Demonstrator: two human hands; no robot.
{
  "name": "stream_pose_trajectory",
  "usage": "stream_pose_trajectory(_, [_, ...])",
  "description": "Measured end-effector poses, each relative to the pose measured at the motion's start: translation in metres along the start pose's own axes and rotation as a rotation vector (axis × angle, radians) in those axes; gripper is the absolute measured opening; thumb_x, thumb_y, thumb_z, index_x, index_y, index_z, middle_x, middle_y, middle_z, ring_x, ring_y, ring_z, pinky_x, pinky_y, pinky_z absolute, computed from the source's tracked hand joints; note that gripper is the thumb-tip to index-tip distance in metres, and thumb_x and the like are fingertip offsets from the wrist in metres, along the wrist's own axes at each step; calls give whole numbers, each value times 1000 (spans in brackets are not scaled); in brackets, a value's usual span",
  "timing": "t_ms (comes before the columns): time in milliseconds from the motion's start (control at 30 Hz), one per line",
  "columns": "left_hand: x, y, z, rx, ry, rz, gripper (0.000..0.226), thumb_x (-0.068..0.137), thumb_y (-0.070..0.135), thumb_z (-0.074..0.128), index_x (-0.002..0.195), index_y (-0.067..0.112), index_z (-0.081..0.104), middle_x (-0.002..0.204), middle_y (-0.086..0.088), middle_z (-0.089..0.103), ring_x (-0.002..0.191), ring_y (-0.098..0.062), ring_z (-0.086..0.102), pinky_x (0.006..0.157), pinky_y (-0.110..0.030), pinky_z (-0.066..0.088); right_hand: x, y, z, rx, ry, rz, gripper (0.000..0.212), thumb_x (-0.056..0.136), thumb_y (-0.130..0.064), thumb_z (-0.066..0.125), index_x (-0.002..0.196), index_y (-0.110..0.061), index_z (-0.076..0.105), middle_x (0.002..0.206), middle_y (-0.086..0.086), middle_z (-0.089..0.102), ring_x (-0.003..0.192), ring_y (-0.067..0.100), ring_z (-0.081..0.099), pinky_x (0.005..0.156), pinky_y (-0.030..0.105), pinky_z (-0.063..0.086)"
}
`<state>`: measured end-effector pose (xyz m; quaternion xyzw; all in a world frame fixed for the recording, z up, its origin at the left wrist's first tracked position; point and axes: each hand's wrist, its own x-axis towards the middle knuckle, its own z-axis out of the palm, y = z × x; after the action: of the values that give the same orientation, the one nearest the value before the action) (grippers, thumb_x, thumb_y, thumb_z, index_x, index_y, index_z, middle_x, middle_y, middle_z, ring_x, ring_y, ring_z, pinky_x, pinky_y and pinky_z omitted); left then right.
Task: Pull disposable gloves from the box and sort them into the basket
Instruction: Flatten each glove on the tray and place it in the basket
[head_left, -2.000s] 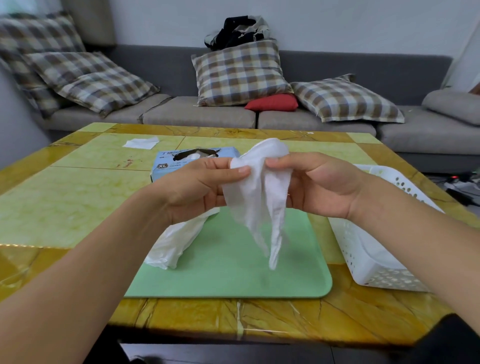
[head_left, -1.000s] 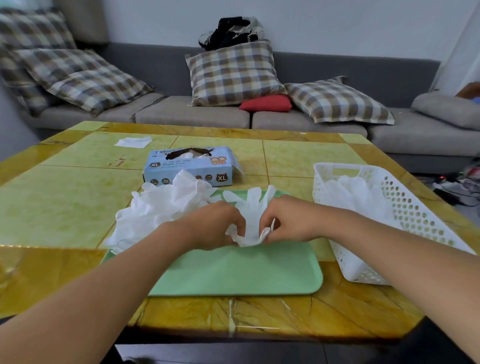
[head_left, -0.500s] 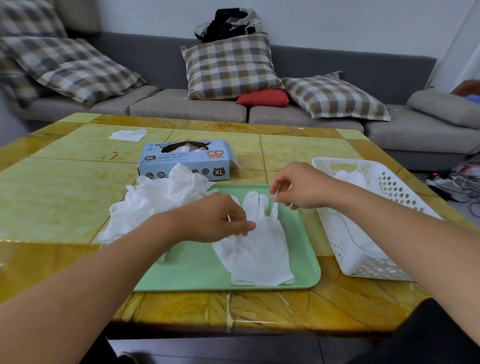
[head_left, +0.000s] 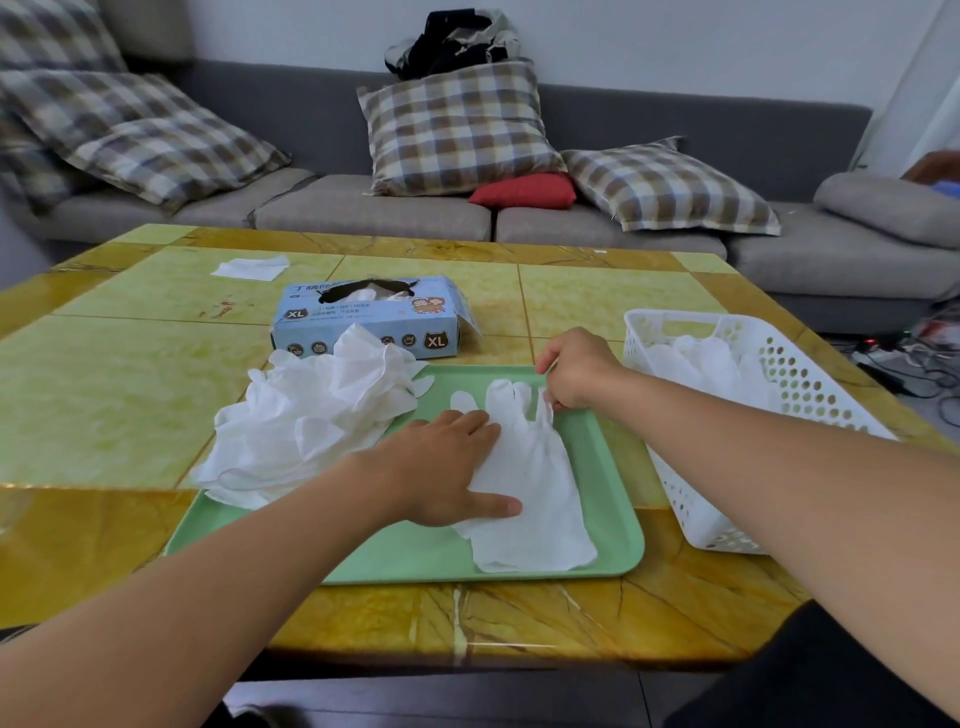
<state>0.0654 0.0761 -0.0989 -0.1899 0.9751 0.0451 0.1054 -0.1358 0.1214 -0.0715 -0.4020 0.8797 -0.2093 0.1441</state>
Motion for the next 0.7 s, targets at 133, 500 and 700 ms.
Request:
stream_pose_trajectory(133, [2, -1, 6, 1, -7, 4, 97, 91, 79, 30, 162, 19, 0, 169, -1, -5, 155, -17, 1, 125, -37, 6, -1, 4, -1, -58, 118, -255, 28, 83, 8, 67, 98, -15, 72, 108, 5, 69, 92, 20, 64, 78, 29, 51])
stream_pose_trajectory(500, [0, -1, 7, 38, 33, -7, 96, 90, 80, 29, 161, 22, 2, 169, -6, 1, 155, -22, 8, 125, -42, 11, -1, 0, -8, -302, -101, -373, 41, 85, -2, 74, 124, -13, 69, 126, 5, 66, 112, 21, 62, 92, 30, 51])
stream_pose_trajectory(700, [-27, -24, -53, -241, 850, 140, 32, 86, 45, 62, 108, 24, 73, 102, 6, 74, 90, -14, 67, 79, -37, 56, -26, -44, -1, 267, 41, -613, 26, 76, 0, 78, 99, -13, 72, 93, 3, 73, 80, 17, 68, 79, 38, 57])
